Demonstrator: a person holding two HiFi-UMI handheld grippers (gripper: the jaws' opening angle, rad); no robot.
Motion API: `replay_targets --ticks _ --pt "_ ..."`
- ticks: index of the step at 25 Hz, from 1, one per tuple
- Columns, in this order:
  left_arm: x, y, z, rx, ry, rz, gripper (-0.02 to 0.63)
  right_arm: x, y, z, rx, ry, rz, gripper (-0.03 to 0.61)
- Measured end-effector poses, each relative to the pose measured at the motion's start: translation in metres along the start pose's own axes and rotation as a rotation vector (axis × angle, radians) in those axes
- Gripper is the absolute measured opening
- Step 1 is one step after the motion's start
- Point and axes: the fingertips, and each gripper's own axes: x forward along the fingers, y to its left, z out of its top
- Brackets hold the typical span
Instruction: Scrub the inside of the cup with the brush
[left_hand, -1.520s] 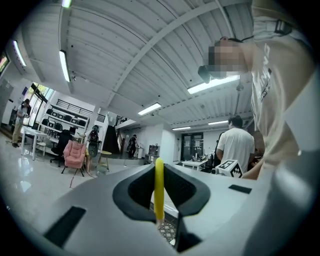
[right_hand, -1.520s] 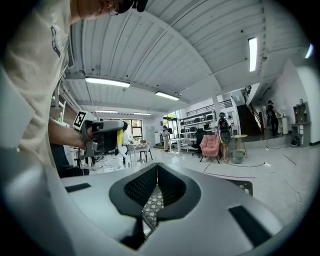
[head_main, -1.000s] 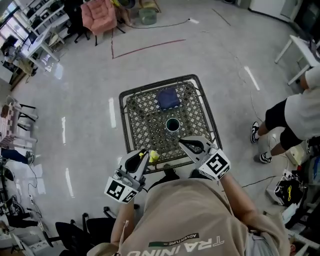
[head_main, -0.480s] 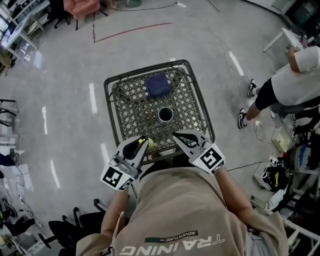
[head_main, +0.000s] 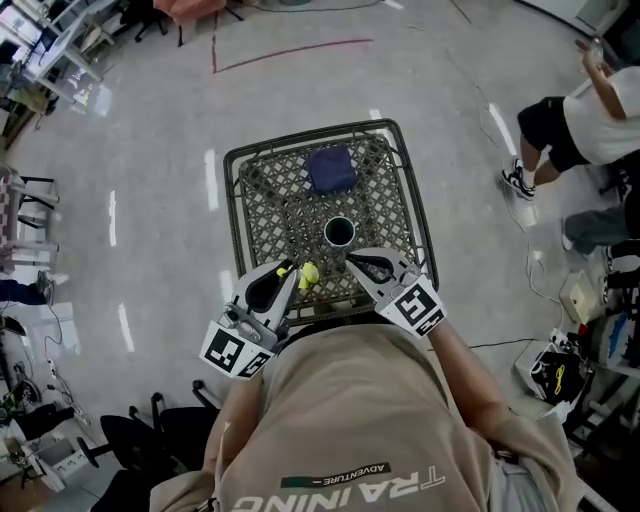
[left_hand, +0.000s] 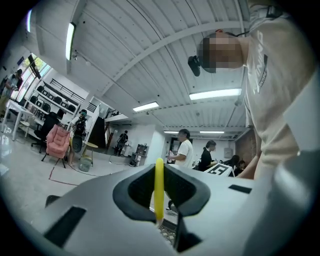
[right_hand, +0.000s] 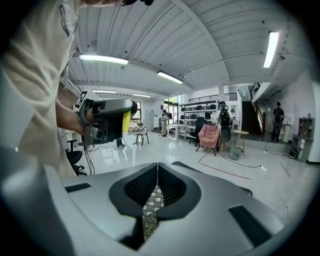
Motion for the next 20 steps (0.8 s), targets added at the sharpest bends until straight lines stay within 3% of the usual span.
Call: replay_targets --ticks 7,14,15,17,20 --pt "0.021 0.011 -0.015 -0.039 0.027 0.087 0.055 0.006 -0.027 -0.032 0.004 0.006 0.044 0.017" --pt "0.037 -0.005 -0.023 -0.008 0.029 0.122 0.055 0.005 -0.054 -0.080 0.057 -0.004 0.076 0.020" --pt "0.039 -0.006 -0.023 -0.004 0.027 0.131 0.054 0.009 -0.056 -0.090 0.061 0.011 0.092 0.047" --pt "0.042 -0.006 -0.021 0.004 0.028 0.143 0.054 0.021 -0.059 -0.113 0.080 0.043 0.120 0.235" --pt "0.038 -0.003 -0.013 0.000 0.028 0.167 0.055 0.044 -0.062 -0.150 0.068 0.091 0.124 0.350"
